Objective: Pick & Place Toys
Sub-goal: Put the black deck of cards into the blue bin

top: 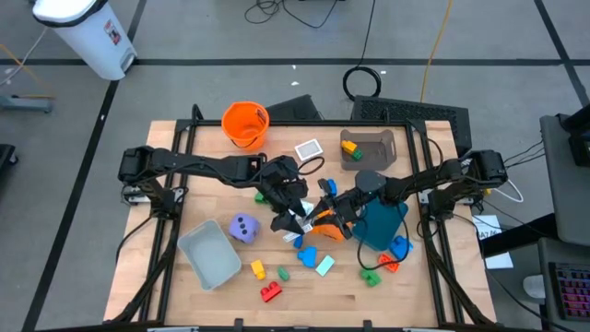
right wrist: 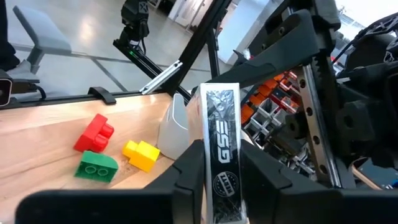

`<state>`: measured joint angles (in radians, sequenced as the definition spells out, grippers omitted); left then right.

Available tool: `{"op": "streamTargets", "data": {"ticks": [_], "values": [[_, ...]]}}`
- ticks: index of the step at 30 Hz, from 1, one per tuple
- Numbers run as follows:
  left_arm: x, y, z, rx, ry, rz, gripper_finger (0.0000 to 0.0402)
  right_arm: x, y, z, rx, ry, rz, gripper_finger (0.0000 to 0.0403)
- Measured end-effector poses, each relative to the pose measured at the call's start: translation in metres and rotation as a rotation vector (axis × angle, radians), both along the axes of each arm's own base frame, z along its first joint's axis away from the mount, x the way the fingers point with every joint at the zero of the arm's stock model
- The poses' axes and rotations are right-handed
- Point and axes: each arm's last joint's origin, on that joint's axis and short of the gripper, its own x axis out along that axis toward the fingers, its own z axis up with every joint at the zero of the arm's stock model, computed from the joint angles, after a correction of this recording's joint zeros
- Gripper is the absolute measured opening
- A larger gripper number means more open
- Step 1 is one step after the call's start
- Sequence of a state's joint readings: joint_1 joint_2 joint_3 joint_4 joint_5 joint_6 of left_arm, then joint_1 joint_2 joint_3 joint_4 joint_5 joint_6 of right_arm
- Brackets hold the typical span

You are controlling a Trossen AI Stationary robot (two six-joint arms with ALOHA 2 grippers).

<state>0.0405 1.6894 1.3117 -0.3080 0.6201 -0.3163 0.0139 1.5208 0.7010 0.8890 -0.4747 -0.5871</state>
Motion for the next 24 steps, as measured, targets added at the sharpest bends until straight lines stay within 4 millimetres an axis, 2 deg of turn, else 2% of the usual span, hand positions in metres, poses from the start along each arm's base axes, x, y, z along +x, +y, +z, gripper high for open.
{"op": "streamTargets", "data": {"ticks": [6, 12, 17, 24], "values": [[-0.002, 0.007, 0.003, -0.006, -0.003, 0.012, 0.0343, -0.001, -0.001, 0.002, 0.000, -0.003, -0.013, 0.0070], [-0.010, 0.011, 0.019, 0.012, -0.057, 0.031, 0.0346, -0.003, -0.001, 0.005, -0.001, 0.003, -0.029, 0.0065], [-0.024, 0.010, 0.040, 0.038, -0.116, 0.022, 0.0346, -0.007, -0.001, 0.010, -0.002, 0.008, -0.037, 0.0068], [-0.058, 0.013, 0.063, 0.259, -0.102, 0.166, 0.0346, -0.025, -0.004, 0.028, -0.013, 0.084, -0.250, 0.0064]]}}
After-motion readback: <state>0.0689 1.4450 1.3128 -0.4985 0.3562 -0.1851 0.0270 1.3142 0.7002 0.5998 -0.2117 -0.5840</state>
